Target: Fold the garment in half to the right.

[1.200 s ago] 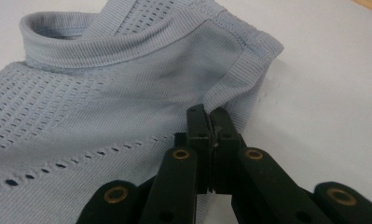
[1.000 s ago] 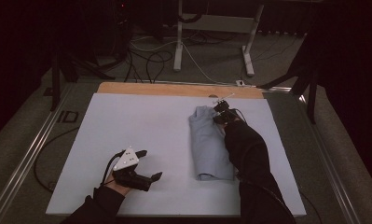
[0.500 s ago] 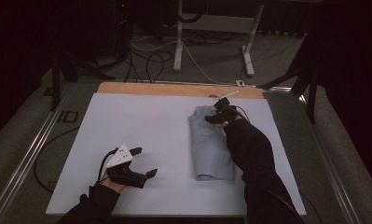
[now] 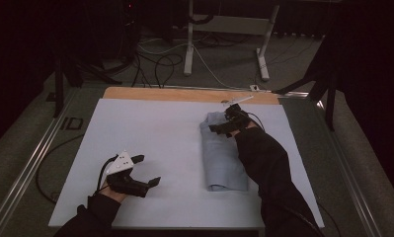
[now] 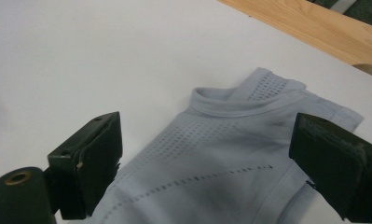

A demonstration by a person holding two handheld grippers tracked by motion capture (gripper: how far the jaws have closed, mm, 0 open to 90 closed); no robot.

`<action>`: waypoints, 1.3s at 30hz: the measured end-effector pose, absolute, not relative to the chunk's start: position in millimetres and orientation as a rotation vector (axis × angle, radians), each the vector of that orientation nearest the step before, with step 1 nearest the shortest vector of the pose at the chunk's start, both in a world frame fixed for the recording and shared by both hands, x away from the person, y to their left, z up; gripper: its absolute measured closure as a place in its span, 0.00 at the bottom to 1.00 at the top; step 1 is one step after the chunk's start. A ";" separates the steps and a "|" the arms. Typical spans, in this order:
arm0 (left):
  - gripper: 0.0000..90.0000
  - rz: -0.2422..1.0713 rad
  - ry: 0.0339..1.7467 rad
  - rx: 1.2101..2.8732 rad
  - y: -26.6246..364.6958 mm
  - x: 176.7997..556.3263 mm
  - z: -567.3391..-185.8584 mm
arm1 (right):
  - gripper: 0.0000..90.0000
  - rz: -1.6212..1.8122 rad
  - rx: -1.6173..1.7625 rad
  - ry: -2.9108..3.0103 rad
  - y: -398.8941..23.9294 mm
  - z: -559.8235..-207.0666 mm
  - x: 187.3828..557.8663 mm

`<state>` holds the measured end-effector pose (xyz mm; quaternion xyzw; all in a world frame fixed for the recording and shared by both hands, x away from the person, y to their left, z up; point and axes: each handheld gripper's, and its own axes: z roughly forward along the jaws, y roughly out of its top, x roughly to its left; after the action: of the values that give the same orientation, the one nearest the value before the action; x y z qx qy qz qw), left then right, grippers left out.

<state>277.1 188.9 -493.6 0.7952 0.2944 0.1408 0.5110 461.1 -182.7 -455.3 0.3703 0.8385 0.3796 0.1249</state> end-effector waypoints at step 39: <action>0.01 0.356 0.765 1.913 233.6 272.3 -498.6 | 0.10 1.271 0.995 2.320 -250.1 -466.8 343.3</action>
<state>272.3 233.6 -498.6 0.7917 0.3165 0.1472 0.5014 343.3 -250.1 -466.8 0.3476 0.8107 0.4440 0.1571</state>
